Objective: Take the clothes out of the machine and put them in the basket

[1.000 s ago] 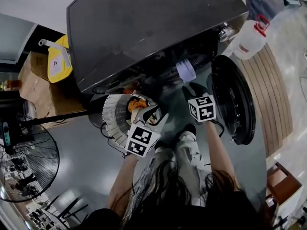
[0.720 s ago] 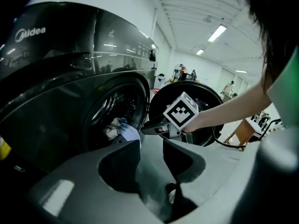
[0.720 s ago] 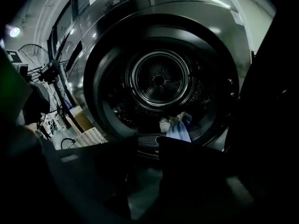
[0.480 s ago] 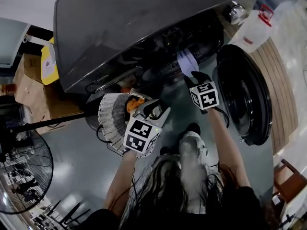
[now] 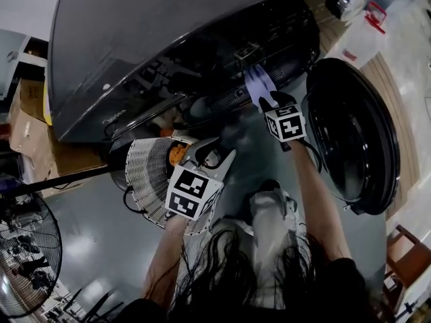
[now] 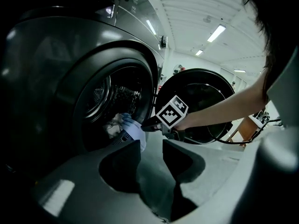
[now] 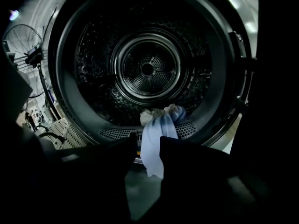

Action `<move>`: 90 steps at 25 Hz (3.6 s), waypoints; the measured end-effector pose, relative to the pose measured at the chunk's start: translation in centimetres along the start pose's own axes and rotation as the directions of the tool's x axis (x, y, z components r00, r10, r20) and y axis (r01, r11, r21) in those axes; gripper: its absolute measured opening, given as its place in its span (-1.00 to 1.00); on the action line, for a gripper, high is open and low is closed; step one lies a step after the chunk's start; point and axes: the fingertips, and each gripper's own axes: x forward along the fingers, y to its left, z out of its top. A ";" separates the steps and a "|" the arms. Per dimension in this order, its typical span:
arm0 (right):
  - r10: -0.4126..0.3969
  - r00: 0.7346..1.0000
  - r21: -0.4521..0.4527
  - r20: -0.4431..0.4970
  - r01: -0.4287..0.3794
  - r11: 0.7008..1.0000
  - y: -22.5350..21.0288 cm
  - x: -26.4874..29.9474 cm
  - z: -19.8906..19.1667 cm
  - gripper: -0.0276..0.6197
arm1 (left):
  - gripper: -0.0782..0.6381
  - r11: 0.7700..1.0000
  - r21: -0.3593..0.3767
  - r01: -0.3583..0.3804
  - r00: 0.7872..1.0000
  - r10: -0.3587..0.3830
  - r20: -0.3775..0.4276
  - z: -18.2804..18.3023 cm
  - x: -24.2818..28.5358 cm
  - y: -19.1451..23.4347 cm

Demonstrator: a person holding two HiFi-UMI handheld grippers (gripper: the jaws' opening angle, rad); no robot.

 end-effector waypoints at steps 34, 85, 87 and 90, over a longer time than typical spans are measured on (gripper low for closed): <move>0.204 0.965 0.170 0.164 -0.231 0.958 8.6 -11.1 3.5 -0.73 | -0.34 0.996 0.092 -0.011 0.998 0.017 -0.060 1.1 -6.1 -2.3; 0.544 0.820 -0.118 0.177 -0.531 0.839 17.6 -41.8 19.3 -0.74 | -0.69 0.987 -0.155 0.026 0.909 0.041 0.415 21.2 -19.3 -8.5; 0.579 0.791 -0.140 0.197 -0.562 0.816 18.9 -42.2 20.5 -0.74 | -0.69 0.986 -0.166 -0.006 0.884 0.082 0.461 22.4 -21.6 -8.4; 0.630 0.746 -0.169 0.218 -0.607 0.777 21.2 -42.7 22.1 -0.74 | -0.69 0.979 -0.200 -0.045 0.844 0.145 0.517 23.3 -25.2 -8.3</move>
